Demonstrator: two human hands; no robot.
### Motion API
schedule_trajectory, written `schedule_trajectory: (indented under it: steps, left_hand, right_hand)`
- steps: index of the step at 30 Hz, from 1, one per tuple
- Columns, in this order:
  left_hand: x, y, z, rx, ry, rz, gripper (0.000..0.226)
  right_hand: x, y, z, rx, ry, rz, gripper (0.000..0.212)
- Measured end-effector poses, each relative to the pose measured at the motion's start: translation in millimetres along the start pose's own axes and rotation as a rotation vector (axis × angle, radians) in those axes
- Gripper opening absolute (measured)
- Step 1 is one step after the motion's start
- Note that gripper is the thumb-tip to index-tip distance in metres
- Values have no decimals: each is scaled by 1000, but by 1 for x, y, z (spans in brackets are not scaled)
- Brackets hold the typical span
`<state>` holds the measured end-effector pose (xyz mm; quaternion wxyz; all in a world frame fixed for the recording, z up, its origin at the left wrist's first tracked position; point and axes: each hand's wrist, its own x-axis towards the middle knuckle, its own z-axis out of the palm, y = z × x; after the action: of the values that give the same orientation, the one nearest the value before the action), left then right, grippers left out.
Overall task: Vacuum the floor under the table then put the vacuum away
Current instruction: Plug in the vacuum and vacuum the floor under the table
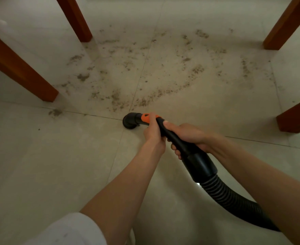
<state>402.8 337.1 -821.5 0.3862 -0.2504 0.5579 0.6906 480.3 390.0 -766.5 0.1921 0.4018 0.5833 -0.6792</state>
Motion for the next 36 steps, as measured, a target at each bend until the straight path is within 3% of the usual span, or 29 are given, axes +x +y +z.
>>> schedule_trajectory:
  steps: [13, 18, 27, 31, 36]
  left_hand:
    - [15, 14, -3, 236, -3, -8, 41]
    - [16, 24, 1, 307, 1, -27, 48]
    - [-1, 55, 40, 508, -86, -53, 48]
    - [-20, 70, 79, 630, -230, -46, 36]
    - [-28, 69, 88, 800, -448, -3, 29]
  right_hand:
    - [13, 8, 2, 122, -67, -21, 48]
    - [4, 21, 0, -58, -19, -137, 47]
    - [-14, 16, 5, -368, 424, -213, 32]
    - [-22, 4, -16, -157, 471, -199, 34]
    - [-21, -8, -22, 357, 415, -154, 34]
